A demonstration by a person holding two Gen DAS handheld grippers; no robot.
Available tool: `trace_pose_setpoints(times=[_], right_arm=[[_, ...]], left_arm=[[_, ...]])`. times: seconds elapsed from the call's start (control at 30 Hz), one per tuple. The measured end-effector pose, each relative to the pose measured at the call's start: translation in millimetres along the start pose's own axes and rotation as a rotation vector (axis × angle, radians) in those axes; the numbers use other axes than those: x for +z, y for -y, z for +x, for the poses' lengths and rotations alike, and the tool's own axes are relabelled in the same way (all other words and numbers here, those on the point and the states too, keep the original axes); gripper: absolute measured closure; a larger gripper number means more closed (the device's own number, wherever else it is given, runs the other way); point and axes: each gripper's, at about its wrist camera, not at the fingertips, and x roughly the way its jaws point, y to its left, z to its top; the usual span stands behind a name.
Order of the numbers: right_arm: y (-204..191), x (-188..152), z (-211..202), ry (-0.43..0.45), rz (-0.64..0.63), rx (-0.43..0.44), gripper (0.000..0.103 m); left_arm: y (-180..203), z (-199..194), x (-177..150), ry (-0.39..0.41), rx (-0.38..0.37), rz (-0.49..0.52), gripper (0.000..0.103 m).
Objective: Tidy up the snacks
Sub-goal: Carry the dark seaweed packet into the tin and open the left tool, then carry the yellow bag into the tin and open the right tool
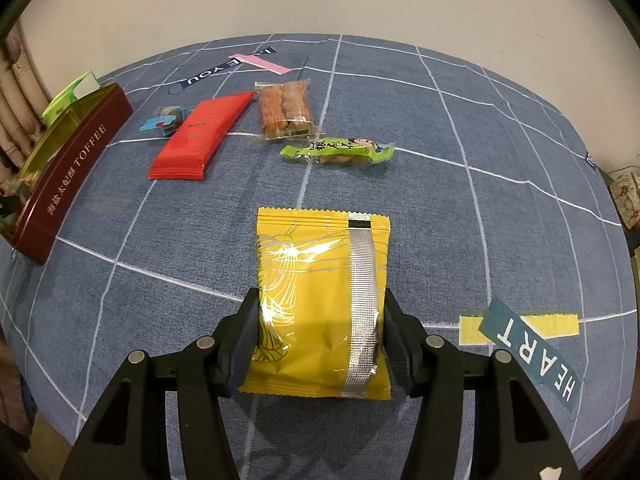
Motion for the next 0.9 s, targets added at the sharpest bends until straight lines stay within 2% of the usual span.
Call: trace_pose_setpoints(times=[0.3,0.53,0.63,0.77,0.9], right_arm=[[0,-1,0,-0.006,0.008,-0.004,0.050],[0,1,0,-0.016,0.020,-0.011,0.050],[0,1,-1,-0.019,0.028,-0.016,0.050],[-1,2,-1,-0.025,0.038,-0.023,0.051],[-1,2,-2,-0.035,0.056,-0.029,0.052]], left_arm=[[-2,13,-9,-0.038,0.014,0.011,0.067],[1,11,-11,-0.031,0.034,0.016,0.066],[-1,9,-9,-0.022,0.052,0.006,0.062],[-4,-2,-9,0.015,0.037,0.010,0.049],[-6,-14,-11,0.046,0.016,0.004,0.046]])
